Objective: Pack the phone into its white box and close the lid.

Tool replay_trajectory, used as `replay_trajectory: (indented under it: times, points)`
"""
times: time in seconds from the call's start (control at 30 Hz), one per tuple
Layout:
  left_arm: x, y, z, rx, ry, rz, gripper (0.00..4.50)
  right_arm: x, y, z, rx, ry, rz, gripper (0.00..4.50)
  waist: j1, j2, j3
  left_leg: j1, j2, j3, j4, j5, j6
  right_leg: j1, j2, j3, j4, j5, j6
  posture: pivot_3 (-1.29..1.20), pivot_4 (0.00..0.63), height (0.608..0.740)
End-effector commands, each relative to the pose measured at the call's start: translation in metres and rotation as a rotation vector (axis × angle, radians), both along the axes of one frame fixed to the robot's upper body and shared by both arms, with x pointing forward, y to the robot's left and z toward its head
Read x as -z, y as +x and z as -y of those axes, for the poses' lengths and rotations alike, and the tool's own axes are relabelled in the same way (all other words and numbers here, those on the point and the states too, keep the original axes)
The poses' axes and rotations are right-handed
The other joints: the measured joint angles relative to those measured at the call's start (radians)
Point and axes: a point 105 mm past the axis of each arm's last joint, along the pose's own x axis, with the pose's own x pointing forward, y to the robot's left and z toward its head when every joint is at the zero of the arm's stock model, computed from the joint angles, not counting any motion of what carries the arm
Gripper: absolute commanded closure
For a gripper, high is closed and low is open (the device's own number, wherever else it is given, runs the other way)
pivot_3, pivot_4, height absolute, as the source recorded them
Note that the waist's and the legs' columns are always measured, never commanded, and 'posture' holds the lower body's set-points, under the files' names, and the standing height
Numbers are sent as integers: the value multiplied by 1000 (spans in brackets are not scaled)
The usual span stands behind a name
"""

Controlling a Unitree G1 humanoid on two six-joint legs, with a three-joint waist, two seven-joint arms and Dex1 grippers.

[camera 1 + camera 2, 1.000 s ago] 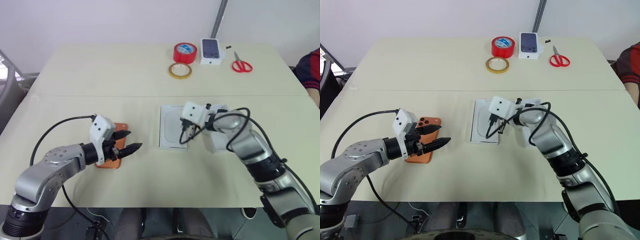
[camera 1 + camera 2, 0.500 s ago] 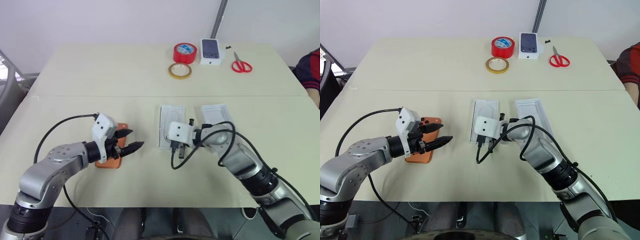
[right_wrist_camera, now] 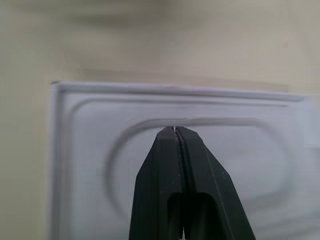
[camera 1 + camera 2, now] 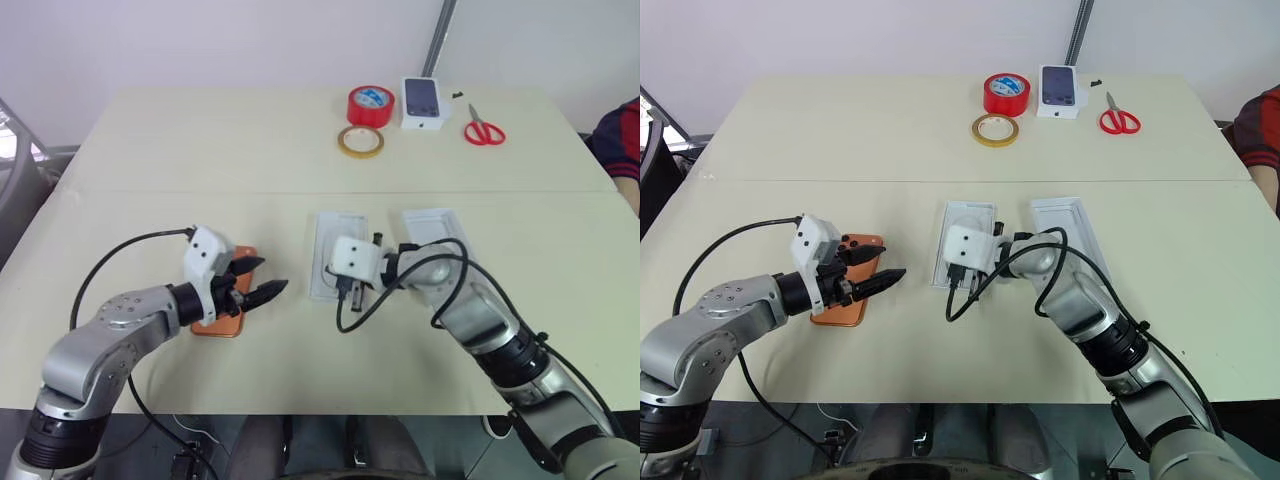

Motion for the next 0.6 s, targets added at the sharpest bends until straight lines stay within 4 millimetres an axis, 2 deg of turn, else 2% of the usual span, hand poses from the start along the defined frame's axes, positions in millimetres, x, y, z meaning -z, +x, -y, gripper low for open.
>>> replay_trajectory:
  times: [0.03, 0.1, 0.2, 0.27, 0.47, 0.6]
  points:
    - [-10, 14, -42, -220, -37, -21, 122, -26, -2, -14, -32, 73, 66, 4500, -4, 0, 0, 0, 0, 0, 0, 0, 0, 0, 0, 0, 0, 0, 0, 0, 150, 740]
    - [-9, 16, -55, -287, -34, -42, 50, -26, -5, -22, -50, 84, 60, 4500, -7, 0, 0, 0, 0, 0, 0, 0, 0, 0, 0, 0, 0, 0, 0, 0, 150, 740]
    - [2, 17, -90, -462, 6, -142, 50, -19, -11, -49, -107, 92, 34, 4500, -7, 0, 0, 0, 0, 0, 0, 0, 0, -1, 0, 0, 0, 0, 0, 0, 150, 740]
    - [10, 11, -95, -473, 4, -214, 50, -12, -12, -64, -134, 71, 16, 4500, -9, 0, 0, 0, 0, 0, 0, 0, 0, -1, 0, 0, 1, 0, 0, 0, 150, 740]
    - [31, -13, -86, -416, 15, -413, 50, 3, -18, -94, -208, 21, -22, 4500, 2, -2, -1, 0, -1, 0, 1, 1, -1, -1, -1, 0, 1, 0, 0, 0, 150, 740]
    - [42, -25, -67, -337, -14, -495, 50, 15, -23, -102, -268, -44, -31, 4500, -1, -2, -1, 0, -1, 0, 1, 1, -1, -1, -1, 0, 1, 0, 0, 0, 150, 740]
